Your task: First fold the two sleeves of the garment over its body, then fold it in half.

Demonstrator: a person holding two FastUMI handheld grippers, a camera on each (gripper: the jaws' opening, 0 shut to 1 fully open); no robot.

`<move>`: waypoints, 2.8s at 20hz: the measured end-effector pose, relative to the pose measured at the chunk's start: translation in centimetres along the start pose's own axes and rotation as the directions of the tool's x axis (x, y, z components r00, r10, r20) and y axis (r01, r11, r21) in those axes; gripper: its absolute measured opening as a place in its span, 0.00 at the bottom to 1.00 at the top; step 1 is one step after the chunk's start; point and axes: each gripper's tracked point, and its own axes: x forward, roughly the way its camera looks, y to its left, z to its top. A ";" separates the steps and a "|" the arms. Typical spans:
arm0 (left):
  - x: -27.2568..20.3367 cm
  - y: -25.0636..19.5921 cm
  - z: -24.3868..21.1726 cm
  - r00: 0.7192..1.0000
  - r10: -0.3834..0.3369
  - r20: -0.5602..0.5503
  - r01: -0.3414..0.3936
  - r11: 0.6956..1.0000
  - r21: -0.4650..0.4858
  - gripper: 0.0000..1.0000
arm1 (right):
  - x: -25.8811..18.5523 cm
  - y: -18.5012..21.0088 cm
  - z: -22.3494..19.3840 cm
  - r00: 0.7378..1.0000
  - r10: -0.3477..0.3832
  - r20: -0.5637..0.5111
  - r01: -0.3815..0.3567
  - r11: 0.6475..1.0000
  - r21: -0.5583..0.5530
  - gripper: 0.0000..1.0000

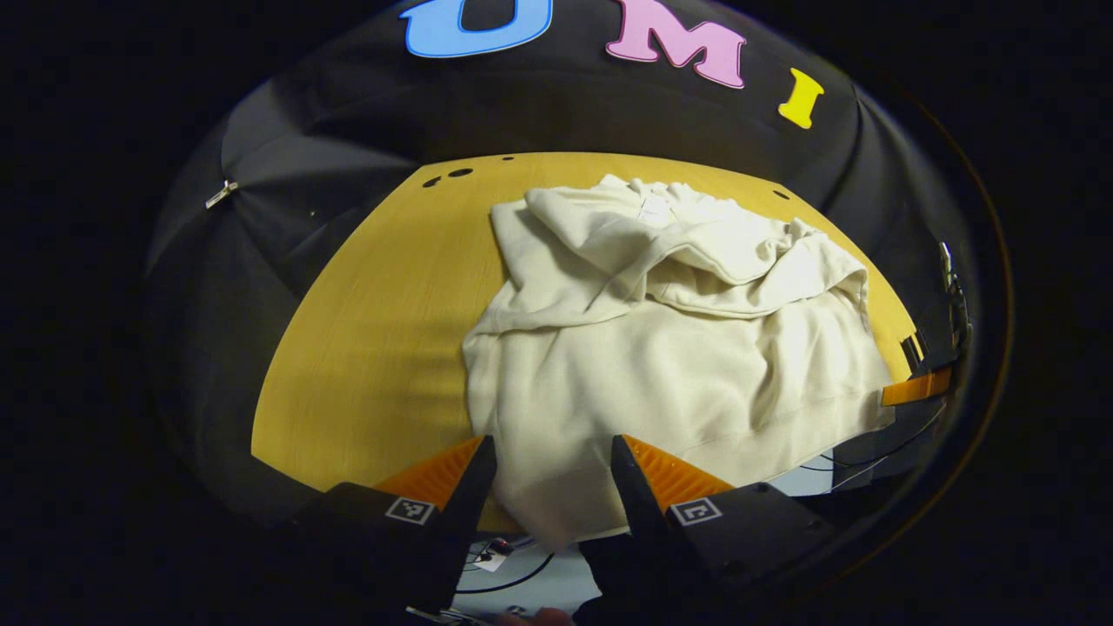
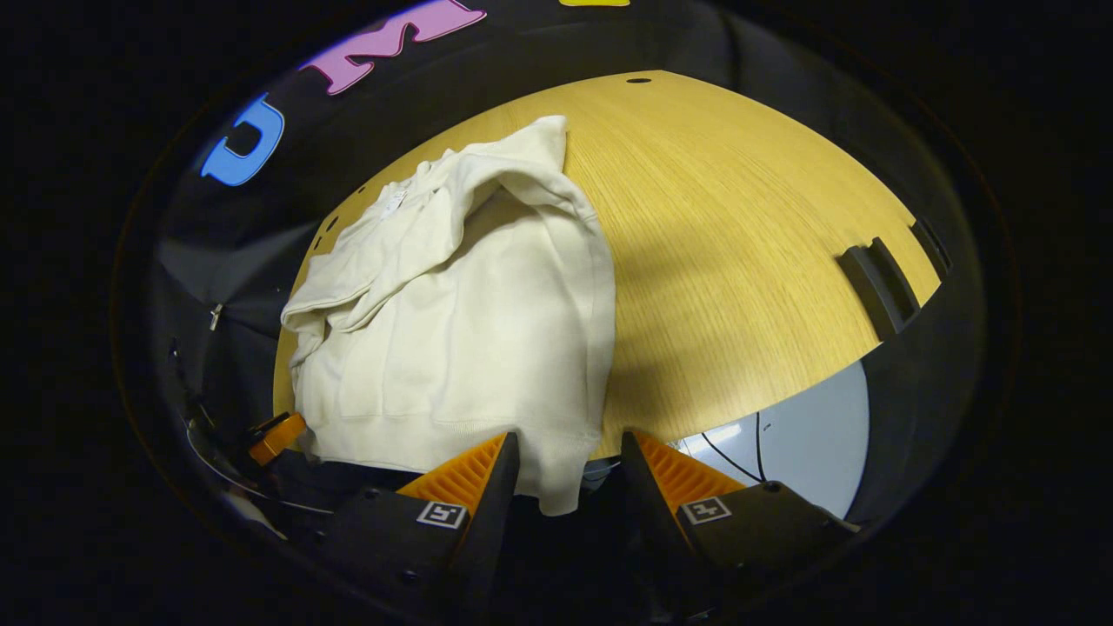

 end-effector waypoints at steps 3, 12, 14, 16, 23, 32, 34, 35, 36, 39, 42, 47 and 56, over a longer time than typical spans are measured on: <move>0.2 1.1 -1.5 0.999 0.027 -0.038 -0.027 0.999 -0.017 0.83 | 0.0 -0.2 0.0 1.000 -0.024 0.007 0.024 0.999 -0.042 0.72; 1.3 0.4 -2.4 0.996 -0.008 -0.093 0.006 1.000 -0.017 0.83 | 0.5 1.4 -0.3 0.995 -0.102 -0.010 0.097 0.966 -0.241 0.75; 1.4 0.4 -2.4 0.996 -0.008 -0.093 0.007 1.000 -0.007 0.84 | 0.9 1.8 -0.1 0.995 -0.101 -0.008 0.096 0.964 -0.247 0.75; 1.4 0.3 -2.5 0.995 -0.007 -0.099 0.007 1.000 -0.006 0.84 | 1.4 2.1 0.5 0.994 -0.106 0.007 0.105 0.961 -0.256 0.75; 2.0 -2.0 -1.6 0.994 -0.099 -0.051 0.102 0.992 0.067 0.25 | 2.6 4.8 1.1 0.999 -0.052 -0.011 0.044 0.922 -0.385 0.30; 0.1 -1.9 2.4 0.992 -0.122 -0.006 0.122 0.992 -0.020 0.06 | -0.4 7.1 5.1 0.989 0.081 0.127 -0.052 0.975 -0.217 0.12; -0.9 -2.1 4.7 0.991 -0.127 0.046 0.128 0.992 -0.021 0.06 | -1.7 8.1 7.0 0.979 0.106 0.174 -0.068 0.975 -0.211 0.12; -1.3 -2.1 6.1 0.989 -0.127 0.075 0.129 0.991 -0.023 0.06 | -2.3 8.4 8.1 0.974 0.114 0.197 -0.072 0.975 -0.209 0.12; -1.6 -2.0 7.6 0.986 -0.128 0.105 0.132 0.991 -0.032 0.06 | -2.7 9.0 9.2 0.968 0.124 0.218 -0.080 0.976 -0.201 0.12; -2.4 -1.6 11.8 0.975 -0.134 0.175 0.150 0.985 -0.083 0.06 | -4.1 10.0 12.9 0.946 0.149 0.287 -0.110 0.983 -0.148 0.12; -2.1 -1.5 15.5 0.966 -0.146 0.212 0.177 0.975 -0.132 0.06 | -4.6 10.9 16.6 0.922 0.158 0.354 -0.131 0.986 -0.100 0.12; -0.1 -1.4 21.2 0.956 -0.132 0.264 0.182 0.968 -0.175 0.06 | -4.2 12.3 22.1 0.896 0.160 0.413 -0.143 0.987 -0.072 0.12; 4.1 -0.5 29.5 0.943 -0.078 0.323 0.158 0.960 -0.230 0.06 | -1.5 13.6 29.7 0.876 0.146 0.460 -0.146 0.989 -0.036 0.12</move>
